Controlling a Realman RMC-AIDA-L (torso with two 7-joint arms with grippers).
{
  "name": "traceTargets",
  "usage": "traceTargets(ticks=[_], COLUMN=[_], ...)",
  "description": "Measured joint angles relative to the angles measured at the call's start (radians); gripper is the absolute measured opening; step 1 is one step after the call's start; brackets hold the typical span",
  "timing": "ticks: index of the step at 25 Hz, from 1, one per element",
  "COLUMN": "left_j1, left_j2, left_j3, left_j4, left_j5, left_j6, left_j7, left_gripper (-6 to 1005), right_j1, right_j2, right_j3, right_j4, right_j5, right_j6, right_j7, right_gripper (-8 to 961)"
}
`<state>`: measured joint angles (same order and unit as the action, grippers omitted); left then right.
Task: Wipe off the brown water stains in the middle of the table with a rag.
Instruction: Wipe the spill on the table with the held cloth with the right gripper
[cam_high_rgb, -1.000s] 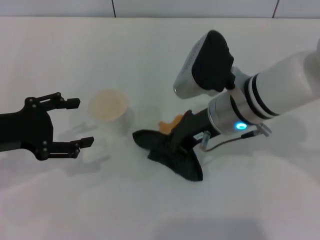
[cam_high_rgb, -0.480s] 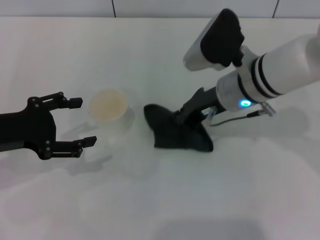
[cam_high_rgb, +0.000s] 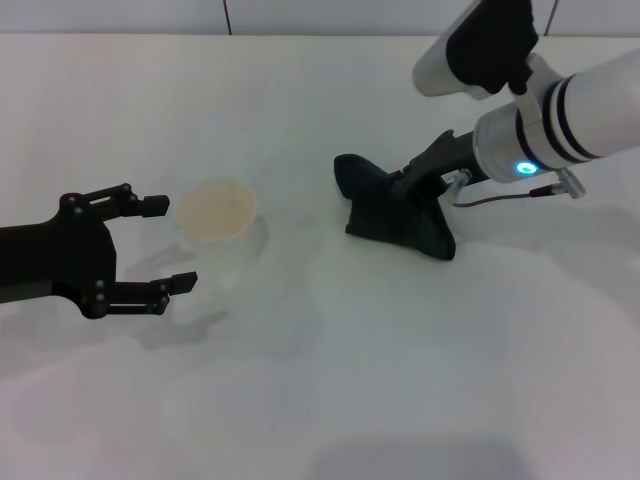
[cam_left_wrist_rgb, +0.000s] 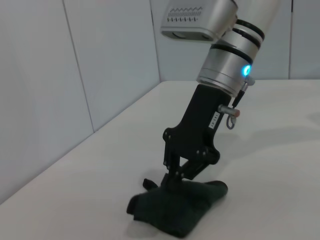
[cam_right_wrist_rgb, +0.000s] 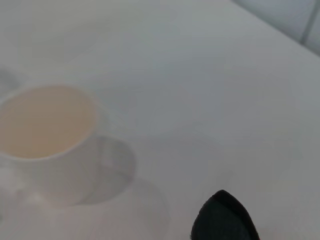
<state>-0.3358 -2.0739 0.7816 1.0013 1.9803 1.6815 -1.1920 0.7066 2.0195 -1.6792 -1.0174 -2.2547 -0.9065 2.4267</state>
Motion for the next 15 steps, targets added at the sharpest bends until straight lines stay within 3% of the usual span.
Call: traceTargets(ticks=[6,15], left_j1=[-0.002,-0.004], left_j2=[0.0,0.0], left_j3=[0.002,0.002], left_j4=[0.0,0.001], left_j5=[0.0,0.0], left_j6=[-0.001,-0.002], left_j7=[-0.001,-0.001], left_gripper=[890,889], right_j1=[-0.01,-0.046], right_j2=[0.0,0.007], right_j3=[0.004,-0.13], right_j4=[0.012,-0.095], right_j5=[-0.003,0.02], right_j6=[0.013,-0.037], right_j7=[0.0,0.048], right_gripper=[39,39])
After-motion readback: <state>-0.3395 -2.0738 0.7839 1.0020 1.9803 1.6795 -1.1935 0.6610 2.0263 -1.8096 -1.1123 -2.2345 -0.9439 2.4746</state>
